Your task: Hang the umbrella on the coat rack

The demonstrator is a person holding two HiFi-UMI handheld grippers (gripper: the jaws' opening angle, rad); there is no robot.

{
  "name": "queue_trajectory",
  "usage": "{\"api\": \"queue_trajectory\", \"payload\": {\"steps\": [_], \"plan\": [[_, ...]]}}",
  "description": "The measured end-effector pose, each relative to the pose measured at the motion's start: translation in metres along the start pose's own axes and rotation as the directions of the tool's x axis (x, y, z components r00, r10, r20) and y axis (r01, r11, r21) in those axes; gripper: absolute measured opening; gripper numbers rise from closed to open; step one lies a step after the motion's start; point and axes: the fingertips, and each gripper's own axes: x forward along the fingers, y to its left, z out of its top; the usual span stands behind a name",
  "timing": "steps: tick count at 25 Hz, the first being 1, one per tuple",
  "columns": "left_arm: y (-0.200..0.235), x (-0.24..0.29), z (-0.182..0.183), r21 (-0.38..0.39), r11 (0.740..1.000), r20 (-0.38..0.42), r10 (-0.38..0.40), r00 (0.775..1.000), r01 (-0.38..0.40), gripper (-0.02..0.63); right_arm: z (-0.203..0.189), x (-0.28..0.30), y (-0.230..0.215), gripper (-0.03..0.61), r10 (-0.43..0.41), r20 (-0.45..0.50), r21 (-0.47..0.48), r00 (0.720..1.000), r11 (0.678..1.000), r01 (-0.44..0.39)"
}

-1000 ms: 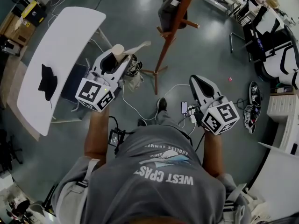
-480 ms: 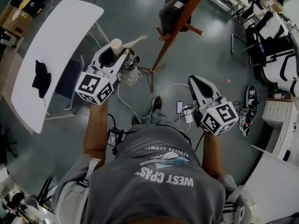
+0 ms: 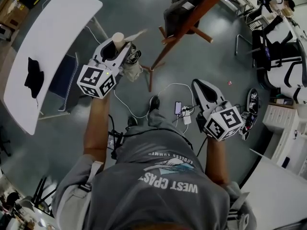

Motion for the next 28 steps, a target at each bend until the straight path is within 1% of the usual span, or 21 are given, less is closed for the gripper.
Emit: {"api": "queue_trajectory", "payload": {"steps": [6,19,28], "plan": [[0.009,0.025,-0.023,-0.024,1.0,-0.027,0.01,1.0,-0.011,0.164,-0.007,0.004,-0.015,0.028,-0.015,-0.038,0.012,0.999,1.0,0.016],[0.023,0.075,-0.072,-0.056,0.997,-0.084,0.042,0.996,-0.047,0.164,-0.023,0.012,-0.042,0.028,-0.008,-0.1,0.031,0.995,0.999,0.011],[0.027,0.106,-0.104,-0.078,0.996,-0.131,0.038,0.991,-0.048,0.164,-0.029,0.021,-0.052,0.028,0.004,-0.135,0.036,0.991,0.999,0.001]]}}
